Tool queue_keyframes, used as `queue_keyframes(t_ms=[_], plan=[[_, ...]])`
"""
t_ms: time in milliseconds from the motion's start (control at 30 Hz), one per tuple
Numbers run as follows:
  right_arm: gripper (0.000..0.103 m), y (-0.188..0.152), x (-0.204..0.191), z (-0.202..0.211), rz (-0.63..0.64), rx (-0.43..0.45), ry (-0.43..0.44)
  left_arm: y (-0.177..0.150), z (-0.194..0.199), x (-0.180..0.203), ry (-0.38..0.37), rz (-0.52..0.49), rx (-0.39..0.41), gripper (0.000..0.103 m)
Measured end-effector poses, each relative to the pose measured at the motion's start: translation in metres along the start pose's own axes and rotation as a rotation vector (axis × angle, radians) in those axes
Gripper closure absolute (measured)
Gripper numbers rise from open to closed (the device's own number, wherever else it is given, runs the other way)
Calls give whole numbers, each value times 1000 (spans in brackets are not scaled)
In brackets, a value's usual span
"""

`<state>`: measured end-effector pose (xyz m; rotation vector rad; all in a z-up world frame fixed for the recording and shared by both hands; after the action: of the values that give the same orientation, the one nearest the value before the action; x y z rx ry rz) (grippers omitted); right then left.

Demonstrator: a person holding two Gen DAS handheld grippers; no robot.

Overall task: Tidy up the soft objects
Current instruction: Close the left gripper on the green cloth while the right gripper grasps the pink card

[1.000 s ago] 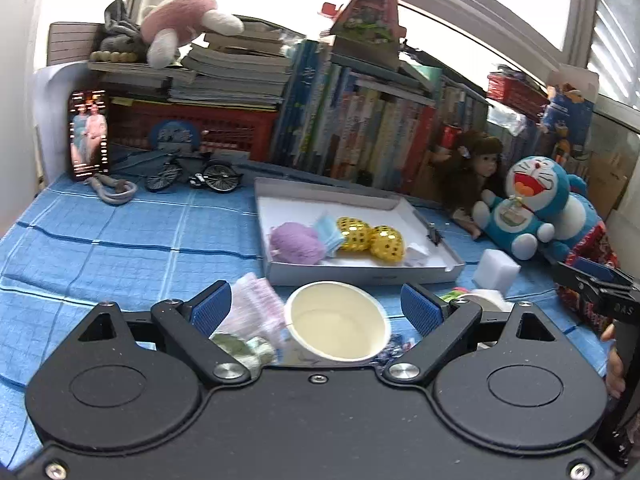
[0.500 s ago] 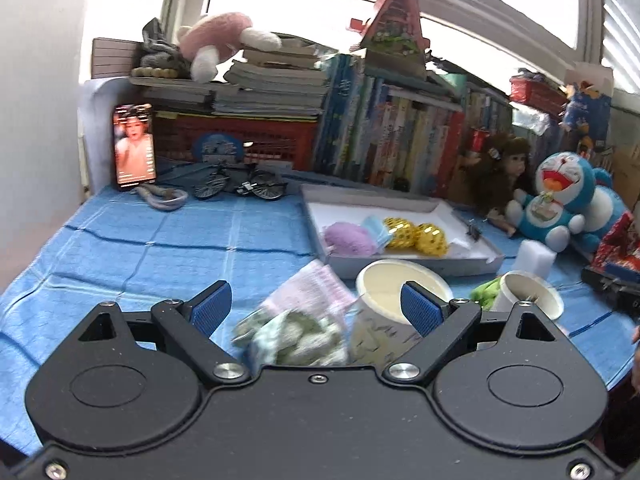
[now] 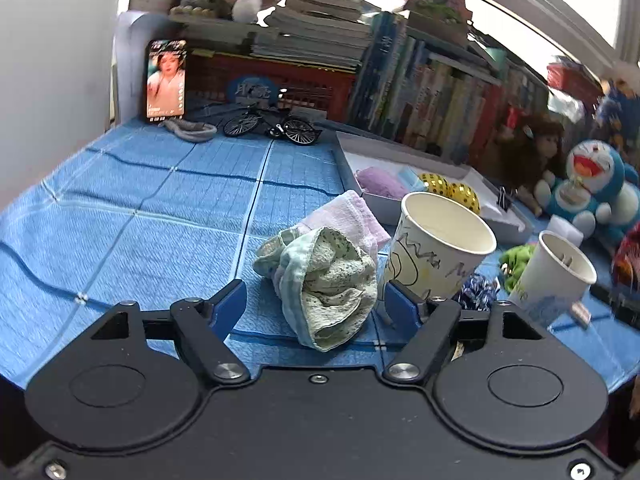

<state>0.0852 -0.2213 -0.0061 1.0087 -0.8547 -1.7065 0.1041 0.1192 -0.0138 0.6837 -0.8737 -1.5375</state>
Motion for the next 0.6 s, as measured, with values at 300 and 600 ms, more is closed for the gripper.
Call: queue_keyframes(t_ms=[300,600], plan=[[39,-18,5,-17,50,-76,-76,-7,-14,9,-7,9,-32,51],[39,-28,6,-21,24,-103,-55,-10,-26,12,-17,51,-38,51]])
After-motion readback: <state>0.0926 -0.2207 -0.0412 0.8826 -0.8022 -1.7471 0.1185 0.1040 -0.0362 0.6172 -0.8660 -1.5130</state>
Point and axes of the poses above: each gripper's, at about its wrist camera, not at the fingertips, and z roughly against the way its jaws point, x to its right, y to its top, the point moved 10 cm from there along -z, roughly the way its jaws point, and after that the axes turned 12 degrees about -z, right-handed, at the moved point
